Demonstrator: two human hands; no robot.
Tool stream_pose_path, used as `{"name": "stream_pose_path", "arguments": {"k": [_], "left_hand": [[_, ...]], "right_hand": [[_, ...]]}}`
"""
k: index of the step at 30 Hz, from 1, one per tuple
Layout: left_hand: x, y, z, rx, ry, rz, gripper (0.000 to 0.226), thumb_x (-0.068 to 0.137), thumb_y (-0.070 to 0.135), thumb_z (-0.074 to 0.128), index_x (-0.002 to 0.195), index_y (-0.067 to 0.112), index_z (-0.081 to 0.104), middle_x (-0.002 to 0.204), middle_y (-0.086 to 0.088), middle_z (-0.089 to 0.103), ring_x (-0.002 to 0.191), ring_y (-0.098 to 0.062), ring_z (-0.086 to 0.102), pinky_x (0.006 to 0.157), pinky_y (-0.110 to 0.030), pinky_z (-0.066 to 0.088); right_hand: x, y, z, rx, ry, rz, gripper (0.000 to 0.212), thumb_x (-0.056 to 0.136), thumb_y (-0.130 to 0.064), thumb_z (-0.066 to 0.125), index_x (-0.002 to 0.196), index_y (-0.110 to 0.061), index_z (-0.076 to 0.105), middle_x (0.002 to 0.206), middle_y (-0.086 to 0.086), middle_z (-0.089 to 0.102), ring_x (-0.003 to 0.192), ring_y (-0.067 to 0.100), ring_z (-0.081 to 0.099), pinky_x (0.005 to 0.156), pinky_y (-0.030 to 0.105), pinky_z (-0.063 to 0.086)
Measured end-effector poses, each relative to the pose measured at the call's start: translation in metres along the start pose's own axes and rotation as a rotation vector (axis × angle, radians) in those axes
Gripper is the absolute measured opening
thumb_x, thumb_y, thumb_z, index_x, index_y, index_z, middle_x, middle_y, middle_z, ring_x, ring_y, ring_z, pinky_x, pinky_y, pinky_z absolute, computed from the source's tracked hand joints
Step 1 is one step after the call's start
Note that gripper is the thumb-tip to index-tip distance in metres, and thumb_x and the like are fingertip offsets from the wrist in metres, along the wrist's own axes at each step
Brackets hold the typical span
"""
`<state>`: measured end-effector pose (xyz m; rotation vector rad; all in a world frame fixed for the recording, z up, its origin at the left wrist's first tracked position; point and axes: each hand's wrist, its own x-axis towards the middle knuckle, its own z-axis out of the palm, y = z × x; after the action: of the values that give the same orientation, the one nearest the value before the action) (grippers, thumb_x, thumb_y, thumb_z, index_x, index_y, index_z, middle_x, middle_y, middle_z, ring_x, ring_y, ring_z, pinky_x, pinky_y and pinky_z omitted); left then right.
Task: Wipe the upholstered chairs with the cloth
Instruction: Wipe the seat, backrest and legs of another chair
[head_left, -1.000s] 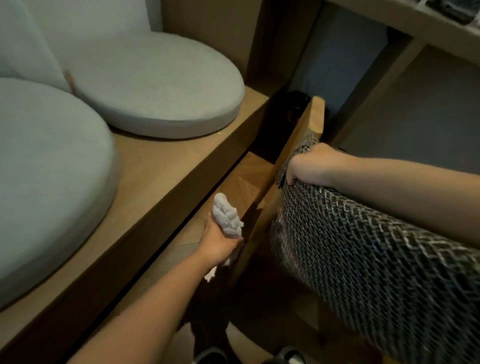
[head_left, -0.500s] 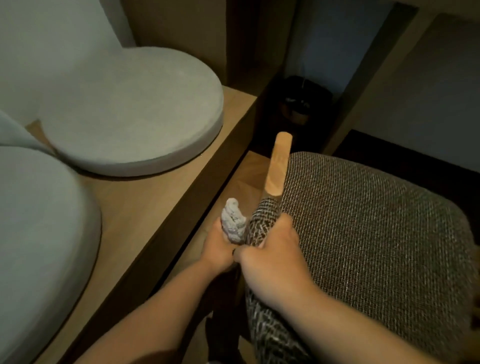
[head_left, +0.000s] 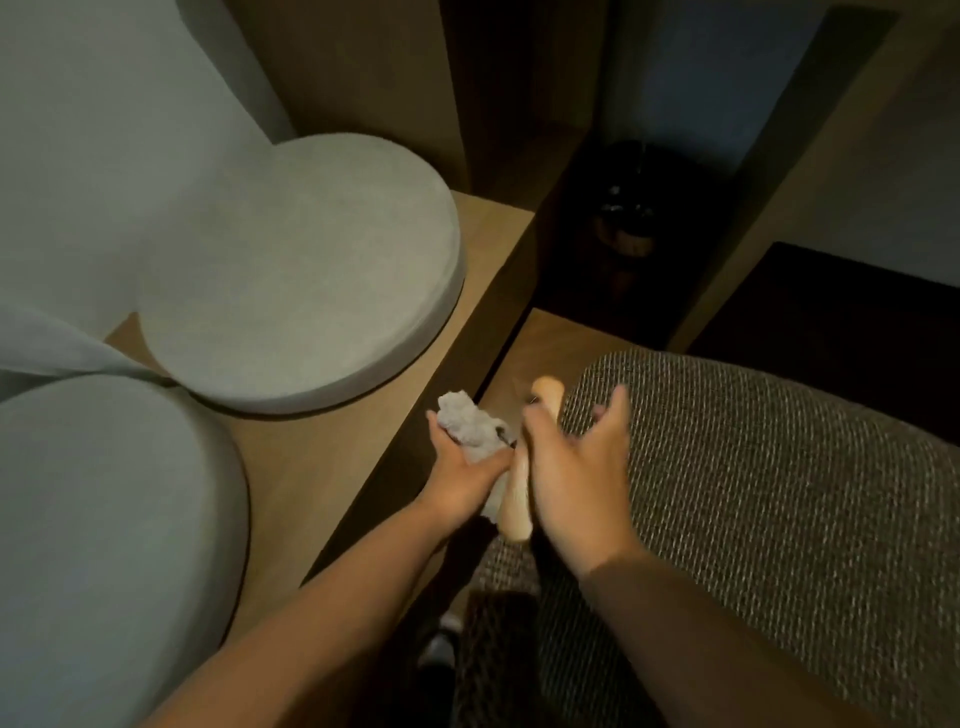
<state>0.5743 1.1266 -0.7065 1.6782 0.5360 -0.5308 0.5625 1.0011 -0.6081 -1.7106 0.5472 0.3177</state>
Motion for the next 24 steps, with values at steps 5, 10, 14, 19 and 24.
{"name": "stream_pose_path", "arguments": {"k": [5,10,14,19,24], "left_hand": [[0.074,-0.008,0.023,-0.061,0.015,-0.114,0.094,0.072,0.056,0.064,0.149,0.026,0.018,0.145,-0.001,0.042,0.122,-0.017,0.050,0.099,-0.035,0.046],[0.137,-0.017,0.034,-0.154,-0.266,-0.402,0.066,0.087,0.057,0.056,0.139,0.022,0.037,0.128,-0.007,0.054,0.101,-0.023,0.062,0.066,-0.028,0.055],[0.161,-0.024,0.042,-0.177,-0.384,-0.552,0.056,0.092,0.058,0.047,0.137,0.023,0.043,0.130,-0.014,0.058,0.113,-0.031,0.060,0.088,-0.040,0.055],[0.206,-0.025,0.063,-0.162,-0.320,-0.550,0.036,0.100,0.032,0.046,0.133,0.017,0.047,0.133,-0.017,0.055,0.120,-0.032,0.055,0.103,-0.043,0.044],[0.266,-0.042,0.090,0.000,-0.277,-0.656,0.051,0.097,0.042,0.049,0.136,0.009,0.046,0.135,-0.015,0.052,0.121,-0.031,0.052,0.106,-0.040,0.040]], "right_hand": [[0.101,0.033,-0.014,-0.254,0.248,0.080,0.083,0.091,-0.031,0.057,0.151,-0.023,0.000,0.158,0.005,0.003,0.144,0.026,0.014,0.114,0.042,0.019],[0.177,0.075,-0.011,-0.792,0.281,0.024,0.071,0.093,-0.044,0.044,0.151,-0.022,0.009,0.158,0.014,-0.003,0.145,0.031,-0.011,0.115,0.058,-0.001],[0.216,0.070,0.000,-1.119,0.347,0.024,0.063,0.090,-0.056,0.027,0.146,-0.026,0.028,0.157,0.011,0.014,0.146,0.029,-0.003,0.110,0.062,-0.005],[0.235,0.063,0.006,-1.371,0.164,-0.168,0.048,0.087,-0.043,0.029,0.111,-0.027,0.067,0.127,0.004,0.060,0.128,0.028,0.042,0.110,0.055,0.018],[0.245,0.063,0.008,-1.451,0.048,-0.346,0.044,0.085,-0.037,0.034,0.090,-0.022,0.075,0.096,0.001,0.071,0.096,0.028,0.059,0.097,0.047,0.038]]}}
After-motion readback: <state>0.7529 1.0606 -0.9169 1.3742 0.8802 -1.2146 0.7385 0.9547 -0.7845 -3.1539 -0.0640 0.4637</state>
